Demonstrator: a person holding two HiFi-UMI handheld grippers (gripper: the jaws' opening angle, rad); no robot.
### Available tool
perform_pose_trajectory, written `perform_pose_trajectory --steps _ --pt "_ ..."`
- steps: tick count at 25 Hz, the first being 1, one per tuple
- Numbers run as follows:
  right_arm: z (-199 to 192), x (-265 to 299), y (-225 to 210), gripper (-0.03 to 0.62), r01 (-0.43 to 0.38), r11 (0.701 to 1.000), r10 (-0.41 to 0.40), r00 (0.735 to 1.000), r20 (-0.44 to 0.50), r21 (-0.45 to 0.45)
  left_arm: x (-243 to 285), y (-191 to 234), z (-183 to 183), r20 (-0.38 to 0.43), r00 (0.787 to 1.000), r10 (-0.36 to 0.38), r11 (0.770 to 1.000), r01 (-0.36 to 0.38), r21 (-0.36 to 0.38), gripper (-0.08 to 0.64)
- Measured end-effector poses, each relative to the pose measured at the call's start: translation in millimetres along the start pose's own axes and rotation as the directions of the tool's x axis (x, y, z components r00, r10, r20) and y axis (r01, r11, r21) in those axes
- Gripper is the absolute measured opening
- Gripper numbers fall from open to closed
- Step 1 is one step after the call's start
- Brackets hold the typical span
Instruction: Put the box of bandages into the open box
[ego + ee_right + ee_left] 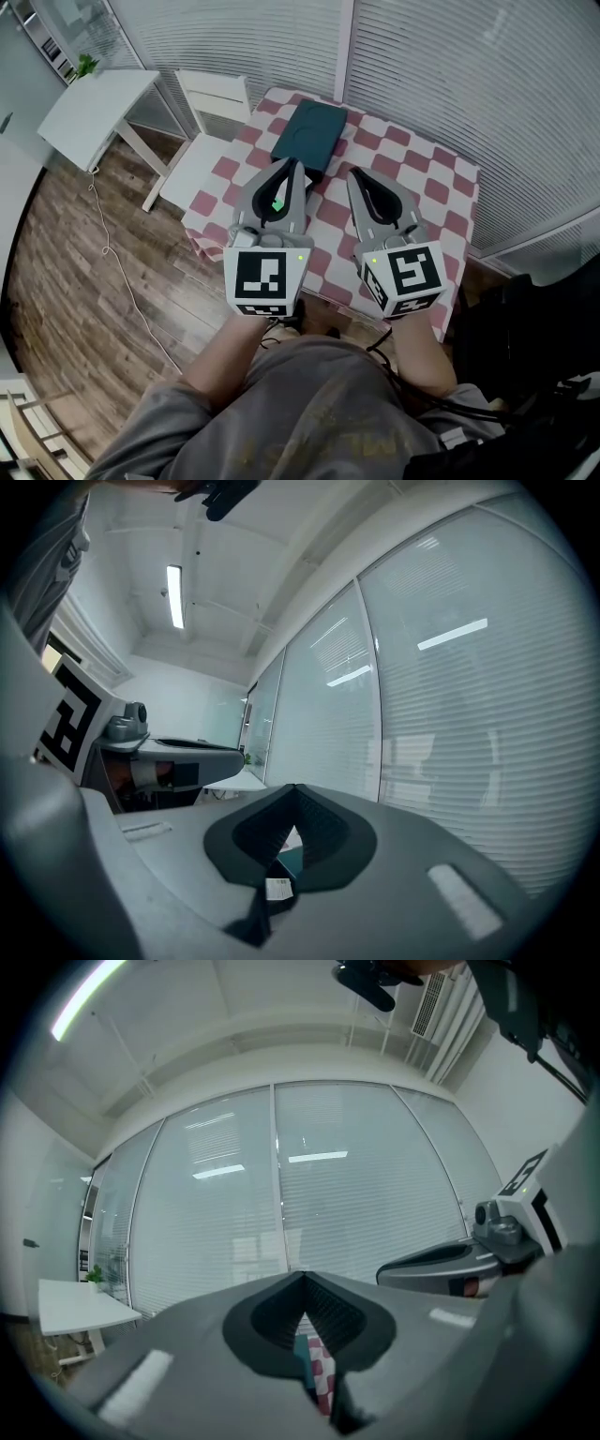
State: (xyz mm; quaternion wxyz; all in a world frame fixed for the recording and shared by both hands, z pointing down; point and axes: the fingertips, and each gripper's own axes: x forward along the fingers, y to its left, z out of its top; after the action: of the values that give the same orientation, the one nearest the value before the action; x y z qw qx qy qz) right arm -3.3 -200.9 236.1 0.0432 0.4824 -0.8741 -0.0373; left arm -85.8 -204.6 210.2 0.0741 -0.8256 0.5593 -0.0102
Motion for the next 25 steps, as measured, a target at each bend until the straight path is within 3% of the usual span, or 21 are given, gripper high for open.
perform_pose_trajectory --steps 25 --pt "7.0 -1.2 -6.9 0.026 0.012 1.000 -0.012 1.000 0.026 0.002 3.6 -4.9 -1.3 -0.002 1.000 -0.017 1.000 0.017 0.007 0.000"
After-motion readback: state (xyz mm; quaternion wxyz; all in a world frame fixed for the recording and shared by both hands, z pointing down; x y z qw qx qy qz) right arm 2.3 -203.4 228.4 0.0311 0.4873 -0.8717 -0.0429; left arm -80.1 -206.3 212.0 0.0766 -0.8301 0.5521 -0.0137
